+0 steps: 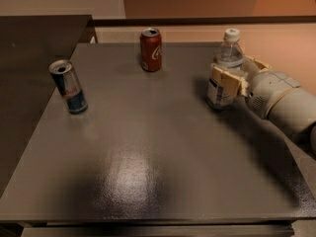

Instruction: Place blue plastic bottle upright

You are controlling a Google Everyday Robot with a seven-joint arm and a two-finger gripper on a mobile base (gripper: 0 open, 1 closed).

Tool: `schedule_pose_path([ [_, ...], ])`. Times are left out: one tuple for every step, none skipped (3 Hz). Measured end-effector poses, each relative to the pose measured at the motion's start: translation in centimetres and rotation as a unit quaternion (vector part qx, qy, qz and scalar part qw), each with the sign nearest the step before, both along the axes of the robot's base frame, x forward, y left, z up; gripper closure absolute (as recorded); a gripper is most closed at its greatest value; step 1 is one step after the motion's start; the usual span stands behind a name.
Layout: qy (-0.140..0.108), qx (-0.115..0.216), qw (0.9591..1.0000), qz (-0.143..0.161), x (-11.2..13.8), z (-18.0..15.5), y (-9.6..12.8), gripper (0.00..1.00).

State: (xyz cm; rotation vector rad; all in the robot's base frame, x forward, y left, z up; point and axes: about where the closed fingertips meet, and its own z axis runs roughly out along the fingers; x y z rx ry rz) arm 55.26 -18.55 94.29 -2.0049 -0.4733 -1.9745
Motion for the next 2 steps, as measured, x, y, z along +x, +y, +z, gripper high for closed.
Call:
schedule_pose_path([
  [0.0,0.001,1.0,0.001,0.02,0.05,0.16,0.0],
  [0.0,0.001,1.0,0.001,0.02,0.06,0.17,0.0],
])
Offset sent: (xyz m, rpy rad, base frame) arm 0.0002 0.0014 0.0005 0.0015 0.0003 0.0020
